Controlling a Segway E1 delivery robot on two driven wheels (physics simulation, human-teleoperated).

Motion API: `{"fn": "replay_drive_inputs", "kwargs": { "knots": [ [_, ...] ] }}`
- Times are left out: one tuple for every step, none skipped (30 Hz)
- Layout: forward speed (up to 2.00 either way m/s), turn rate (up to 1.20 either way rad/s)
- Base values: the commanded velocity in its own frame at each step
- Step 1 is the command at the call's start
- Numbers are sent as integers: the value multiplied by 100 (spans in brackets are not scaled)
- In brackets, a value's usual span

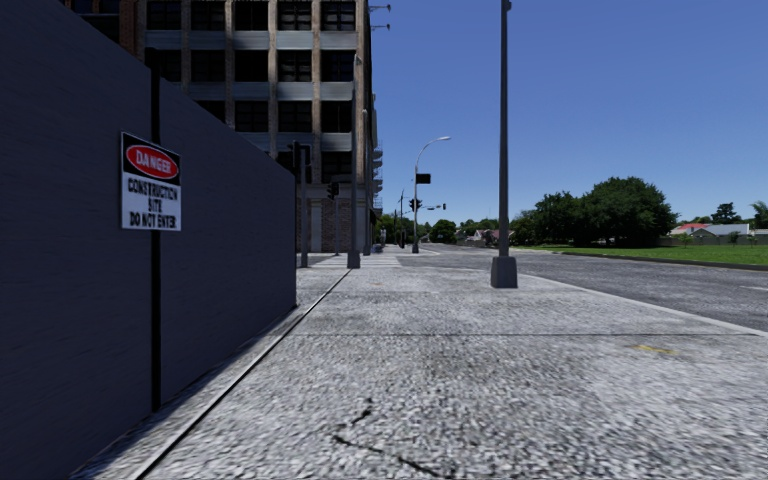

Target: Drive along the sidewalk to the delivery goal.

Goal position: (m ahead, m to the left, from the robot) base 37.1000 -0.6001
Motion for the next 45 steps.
{"fn": "replay_drive_inputs", "kwargs": {
  "knots": [
    [200, 0],
    [200, 0],
    [200, 0],
    [200, 0],
    [200, 0],
    [200, 0],
    [200, 0],
    [200, 0],
    [200, 0],
    [200, 0],
    [200, 0],
    [200, 0],
    [200, 0],
    [200, 0],
    [200, 0],
    [200, 0],
    [200, 0],
    [200, 0],
    [200, 0],
    [200, 0],
    [200, 0],
    [200, 0],
    [200, 0],
    [200, 0],
    [200, 0],
    [200, 0],
    [200, 0],
    [200, 0],
    [200, 0],
    [200, 0],
    [200, 0],
    [200, 0],
    [200, 0],
    [200, 0],
    [200, 0],
    [200, 0],
    [200, 0],
    [200, 0],
    [200, 0],
    [200, 0],
    [200, 0],
    [200, 0],
    [200, 0],
    [200, 0],
    [200, 0]
  ]
}}
